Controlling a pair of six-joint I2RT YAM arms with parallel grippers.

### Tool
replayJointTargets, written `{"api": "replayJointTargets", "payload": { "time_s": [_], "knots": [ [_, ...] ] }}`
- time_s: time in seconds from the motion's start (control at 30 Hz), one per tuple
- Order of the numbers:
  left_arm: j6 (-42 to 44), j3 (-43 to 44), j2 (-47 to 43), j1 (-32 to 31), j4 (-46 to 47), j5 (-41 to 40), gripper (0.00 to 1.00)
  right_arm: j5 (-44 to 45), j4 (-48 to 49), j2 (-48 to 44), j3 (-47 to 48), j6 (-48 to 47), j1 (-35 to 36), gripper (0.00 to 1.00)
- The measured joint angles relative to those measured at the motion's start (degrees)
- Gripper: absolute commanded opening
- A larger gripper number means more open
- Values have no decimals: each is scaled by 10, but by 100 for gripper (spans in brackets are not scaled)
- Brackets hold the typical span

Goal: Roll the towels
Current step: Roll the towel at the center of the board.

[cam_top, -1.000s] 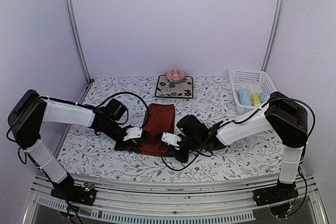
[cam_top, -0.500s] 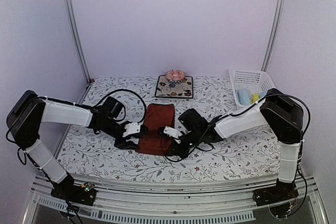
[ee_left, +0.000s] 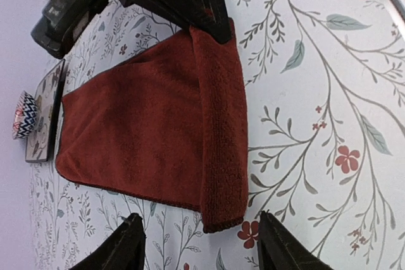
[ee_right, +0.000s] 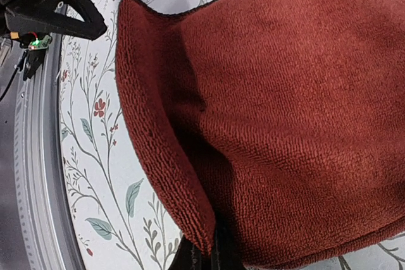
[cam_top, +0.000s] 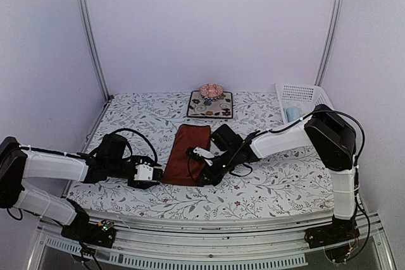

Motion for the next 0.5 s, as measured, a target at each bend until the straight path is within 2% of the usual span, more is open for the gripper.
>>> {"api": "replayJointTargets", "payload": {
  "time_s": [0.23,0.5],
  "knots": [
    [63,-59,-16,-40,96,-53,56,-15,-27,8,17,52,-5,3],
    [110,-101,-33,-84,154,-84,50,-47,-50,8,19,102,-17,3]
  ]
}}
